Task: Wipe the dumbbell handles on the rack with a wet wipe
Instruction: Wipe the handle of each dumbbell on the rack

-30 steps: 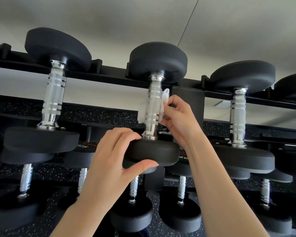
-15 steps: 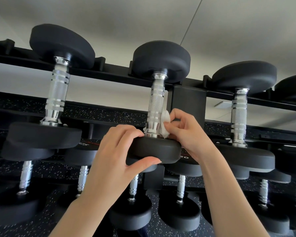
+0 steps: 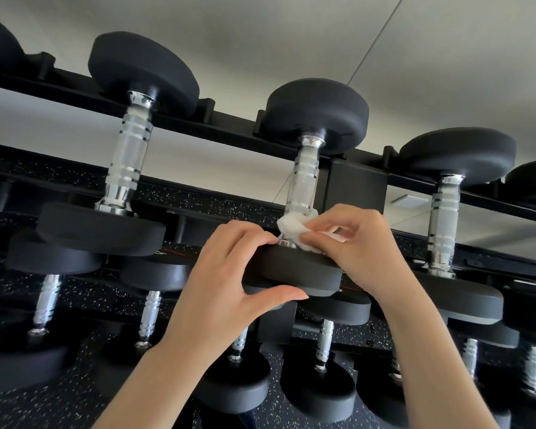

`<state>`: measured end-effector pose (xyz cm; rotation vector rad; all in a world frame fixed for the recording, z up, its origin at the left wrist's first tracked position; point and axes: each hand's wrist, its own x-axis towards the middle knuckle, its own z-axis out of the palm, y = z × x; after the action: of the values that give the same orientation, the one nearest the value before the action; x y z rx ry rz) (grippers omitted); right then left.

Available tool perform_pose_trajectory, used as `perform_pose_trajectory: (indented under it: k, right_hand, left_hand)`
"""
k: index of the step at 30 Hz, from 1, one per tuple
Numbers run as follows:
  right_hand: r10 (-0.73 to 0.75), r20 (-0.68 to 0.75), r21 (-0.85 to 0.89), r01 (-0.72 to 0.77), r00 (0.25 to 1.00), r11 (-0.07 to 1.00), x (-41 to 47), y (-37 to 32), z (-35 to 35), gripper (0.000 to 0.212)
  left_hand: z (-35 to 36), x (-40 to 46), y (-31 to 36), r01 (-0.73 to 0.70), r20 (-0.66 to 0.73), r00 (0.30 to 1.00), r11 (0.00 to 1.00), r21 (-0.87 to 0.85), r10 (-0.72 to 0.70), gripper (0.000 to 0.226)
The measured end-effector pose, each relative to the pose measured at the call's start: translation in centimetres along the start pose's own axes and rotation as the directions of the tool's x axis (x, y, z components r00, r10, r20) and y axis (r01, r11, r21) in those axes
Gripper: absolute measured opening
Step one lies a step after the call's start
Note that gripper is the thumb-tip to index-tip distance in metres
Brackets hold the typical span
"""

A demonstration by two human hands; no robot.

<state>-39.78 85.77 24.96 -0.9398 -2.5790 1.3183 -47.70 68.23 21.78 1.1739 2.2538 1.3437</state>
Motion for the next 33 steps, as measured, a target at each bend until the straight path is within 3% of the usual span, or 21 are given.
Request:
perform_pose_trajectory:
  k: [8, 12, 14, 23, 33]
  right_hand:
    - [-0.118, 0.147, -0.283, 0.156, 0.982, 0.946, 1.7, -2.3, 0.9, 0.005]
    - [-0.085, 0.247, -0.634, 0.227, 0.965, 0.740, 2.5, -3.7, 1.5, 0.015]
    - [-0.059, 0.262, -0.709, 0.234, 0.963, 0.665, 2.7, -4.3, 1.4, 0.022]
    - [0.106, 0.293, -0.663, 0.122, 0.950, 0.738, 2.6, -5.0, 1.1, 0.014]
    - [-0.092, 0.165, -0.835, 0.189, 0.982, 0.517, 4.0, -5.5, 2.8, 0.024]
  left_hand:
    - [-0.4, -0.2, -0.2, 0.013, -0.016, 1.000, 1.000, -0.022, -0.013, 0.051]
    - [-0.4, -0.4, -0.7, 0.040, -0.051, 0.998, 0.999, -0.029, -0.041, 0.054]
    - [-0.4, -0.4, -0.8, 0.052, -0.055, 0.997, 0.998, -0.042, -0.054, 0.055]
    - [-0.1, -0.2, -1.4, 0.077, -0.046, 0.996, 0.994, -0.084, -0.081, 0.057]
    - [-0.2, 0.0, -1.6, 0.067, -0.028, 0.997, 0.994, -0.081, -0.070, 0.060]
